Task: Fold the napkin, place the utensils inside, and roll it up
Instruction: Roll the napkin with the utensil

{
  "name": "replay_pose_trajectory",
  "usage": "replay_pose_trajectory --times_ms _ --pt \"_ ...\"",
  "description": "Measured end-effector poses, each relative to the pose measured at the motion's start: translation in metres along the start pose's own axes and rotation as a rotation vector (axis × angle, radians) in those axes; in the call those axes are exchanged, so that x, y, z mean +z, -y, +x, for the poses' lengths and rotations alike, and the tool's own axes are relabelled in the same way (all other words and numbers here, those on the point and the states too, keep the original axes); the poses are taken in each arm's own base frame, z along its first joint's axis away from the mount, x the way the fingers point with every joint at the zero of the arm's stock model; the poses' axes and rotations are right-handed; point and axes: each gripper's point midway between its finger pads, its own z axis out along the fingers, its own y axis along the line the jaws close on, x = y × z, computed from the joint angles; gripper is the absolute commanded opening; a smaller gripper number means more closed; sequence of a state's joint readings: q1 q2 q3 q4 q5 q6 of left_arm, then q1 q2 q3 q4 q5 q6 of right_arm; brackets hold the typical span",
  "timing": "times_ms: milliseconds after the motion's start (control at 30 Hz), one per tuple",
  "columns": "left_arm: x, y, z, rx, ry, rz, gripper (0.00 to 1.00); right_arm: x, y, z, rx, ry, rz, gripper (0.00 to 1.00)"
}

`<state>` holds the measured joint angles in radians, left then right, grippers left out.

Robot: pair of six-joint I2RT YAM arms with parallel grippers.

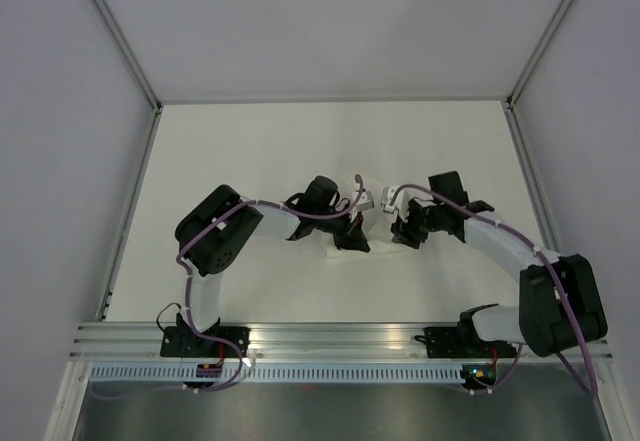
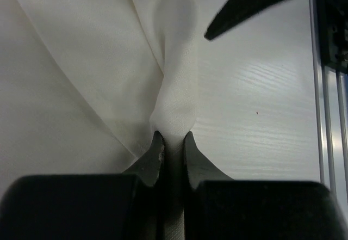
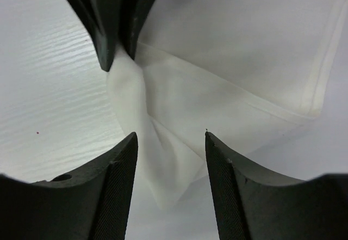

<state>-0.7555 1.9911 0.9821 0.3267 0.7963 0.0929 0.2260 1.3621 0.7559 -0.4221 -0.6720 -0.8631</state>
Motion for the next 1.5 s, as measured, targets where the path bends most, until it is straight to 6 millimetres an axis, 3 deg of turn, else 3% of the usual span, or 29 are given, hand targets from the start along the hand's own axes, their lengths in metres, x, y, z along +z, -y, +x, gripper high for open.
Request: replay_pose_trajectory --times_ms 200,467,600,733,800,833,933,1033,1300,1500 --pt "-0.001 0.001 0.001 -0.073 0.033 0.053 0.02 0.025 -0.045 0.011 -0.256 -0.048 0.007 0.62" --pt "0.001 0.005 0.003 -0.126 0.035 0.110 0.02 0.048 -0.064 0.015 -0.464 -0.091 0.046 0.59" --pt "0.001 0.007 0.004 -0.140 0.032 0.129 0.02 0.058 -0.059 0.007 -0.537 -0.084 0.096 0.51" --pt "0.000 0.007 0.004 -0.149 0.031 0.137 0.03 0.063 -0.057 0.008 -0.566 -0.091 0.106 0.28" --pt "-0.001 0.006 0.004 -0.153 0.031 0.134 0.09 0.064 -0.057 0.009 -0.572 -0.095 0.104 0.25" --pt "-0.001 0.006 0.003 -0.154 0.031 0.133 0.19 0.064 -0.057 0.009 -0.573 -0.096 0.105 0.23" --pt "-0.003 0.003 0.002 -0.153 0.031 0.110 0.32 0.065 -0.056 0.008 -0.572 -0.107 0.095 0.20" --pt "-0.007 0.005 0.003 -0.165 0.022 0.085 0.38 0.068 -0.057 0.005 -0.557 -0.134 0.051 0.17" --pt "-0.025 0.005 -0.001 -0.196 0.010 0.021 0.43 0.073 -0.061 0.001 -0.496 -0.218 -0.077 0.13" --pt "-0.047 -0.012 -0.026 -0.176 0.078 -0.095 0.43 0.077 -0.064 -0.001 -0.423 -0.281 -0.172 0.12"
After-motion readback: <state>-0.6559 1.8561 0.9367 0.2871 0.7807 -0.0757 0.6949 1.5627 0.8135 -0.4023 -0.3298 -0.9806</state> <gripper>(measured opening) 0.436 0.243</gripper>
